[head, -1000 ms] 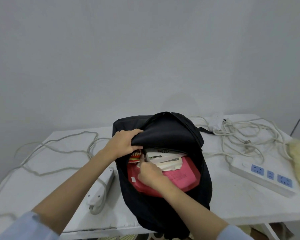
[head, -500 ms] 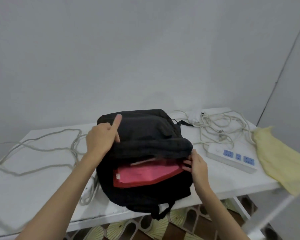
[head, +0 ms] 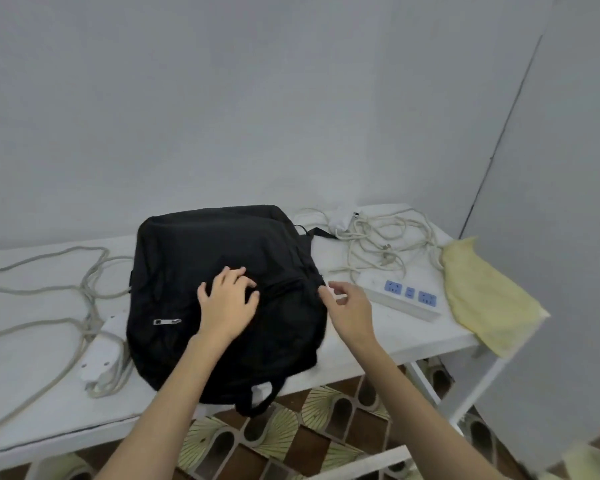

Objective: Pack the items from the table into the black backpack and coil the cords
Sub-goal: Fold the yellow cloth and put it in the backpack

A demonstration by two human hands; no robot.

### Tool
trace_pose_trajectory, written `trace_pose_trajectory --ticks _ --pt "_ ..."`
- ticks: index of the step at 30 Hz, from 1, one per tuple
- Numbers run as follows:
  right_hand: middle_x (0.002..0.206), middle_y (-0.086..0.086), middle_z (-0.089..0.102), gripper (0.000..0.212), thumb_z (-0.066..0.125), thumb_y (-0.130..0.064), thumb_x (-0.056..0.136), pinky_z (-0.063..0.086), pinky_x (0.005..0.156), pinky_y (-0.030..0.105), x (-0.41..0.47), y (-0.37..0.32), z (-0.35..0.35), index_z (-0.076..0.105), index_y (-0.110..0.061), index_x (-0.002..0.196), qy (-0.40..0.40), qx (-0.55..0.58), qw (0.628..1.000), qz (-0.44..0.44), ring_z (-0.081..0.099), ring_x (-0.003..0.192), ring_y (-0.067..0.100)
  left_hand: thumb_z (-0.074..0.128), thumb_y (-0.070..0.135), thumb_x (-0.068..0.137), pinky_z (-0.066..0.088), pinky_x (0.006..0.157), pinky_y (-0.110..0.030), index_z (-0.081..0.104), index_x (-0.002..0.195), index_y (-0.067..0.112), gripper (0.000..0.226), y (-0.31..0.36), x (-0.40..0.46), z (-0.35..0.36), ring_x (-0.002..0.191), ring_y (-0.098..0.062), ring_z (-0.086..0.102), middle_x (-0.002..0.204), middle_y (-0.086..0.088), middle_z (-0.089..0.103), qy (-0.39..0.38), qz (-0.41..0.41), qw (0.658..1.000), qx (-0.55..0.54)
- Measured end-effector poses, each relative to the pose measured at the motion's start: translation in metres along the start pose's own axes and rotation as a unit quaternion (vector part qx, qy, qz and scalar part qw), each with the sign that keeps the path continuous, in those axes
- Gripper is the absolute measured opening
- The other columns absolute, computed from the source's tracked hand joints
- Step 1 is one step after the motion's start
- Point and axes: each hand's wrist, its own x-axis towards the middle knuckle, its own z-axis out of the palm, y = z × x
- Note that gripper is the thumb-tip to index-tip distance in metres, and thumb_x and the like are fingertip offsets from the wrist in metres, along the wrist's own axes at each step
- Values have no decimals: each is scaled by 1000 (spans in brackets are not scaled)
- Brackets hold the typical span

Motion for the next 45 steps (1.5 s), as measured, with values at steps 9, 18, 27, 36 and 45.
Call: trace_pose_trajectory --ticks 9,18,27,36,45 --pt "131 16 45 51 57 -39 88 37 90 39 91 93 -176 48 -9 128 132 -319 933 97 40 118 36 43 44 84 38 100 -35 63 110 18 42 149 18 41 113 -16 49 113 4 60 35 167 961 -219" --pt "88 1 55 3 52 -8 93 37 61 20 124 98 -240 52 -11 91 -5 -145 987 -66 53 77 18 64 51 75 28 110 -35 39 136 33 68 233 42 89 129 -4 28 139 14 37 21 189 950 -246" --pt "79 4 62 10 52 -8 94 46 65 23 140 22 -245 58 -15 90 -203 184 955 -113 56 68 13 57 48 82 32 102 -30 64 99 23 31 263 71 75 125 -8 43 127 5 54 67 144 938 -308" --pt "91 -13 60 25 52 -36 96 48 65 10 144 24 -254 63 -19 110 -205 224 951 -64 60 74 -11 77 39 72 34 101 -19 44 129 29 67 263 70 28 124 6 40 133 21 46 -91 96 907 -400" --pt "90 15 71 44 77 -38 64 57 74 37 176 32 -228 72 -2 87 -293 475 812 171 70 81 27 59 13 92 51 54 -22 57 83 11 9 244 74 36 49 -12 57 73 -3 59 -123 -109 838 -520"
